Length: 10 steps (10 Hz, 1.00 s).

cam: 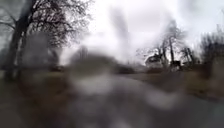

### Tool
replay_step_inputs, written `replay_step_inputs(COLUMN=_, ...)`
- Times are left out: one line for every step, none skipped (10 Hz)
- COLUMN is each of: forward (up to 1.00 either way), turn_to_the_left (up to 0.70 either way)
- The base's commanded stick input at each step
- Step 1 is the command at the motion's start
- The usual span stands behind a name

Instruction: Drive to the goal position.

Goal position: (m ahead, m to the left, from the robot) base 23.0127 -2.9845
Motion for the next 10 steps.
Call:
replay_step_inputs(forward=0.85, turn_to_the_left=0.00)
replay_step_inputs(forward=0.85, turn_to_the_left=0.00)
replay_step_inputs(forward=0.85, turn_to_the_left=0.00)
replay_step_inputs(forward=0.85, turn_to_the_left=0.00)
replay_step_inputs(forward=0.85, turn_to_the_left=0.00)
replay_step_inputs(forward=0.85, turn_to_the_left=0.00)
replay_step_inputs(forward=0.85, turn_to_the_left=0.00)
replay_step_inputs(forward=0.85, turn_to_the_left=0.00)
replay_step_inputs(forward=0.85, turn_to_the_left=0.00)
replay_step_inputs(forward=0.85, turn_to_the_left=0.00)
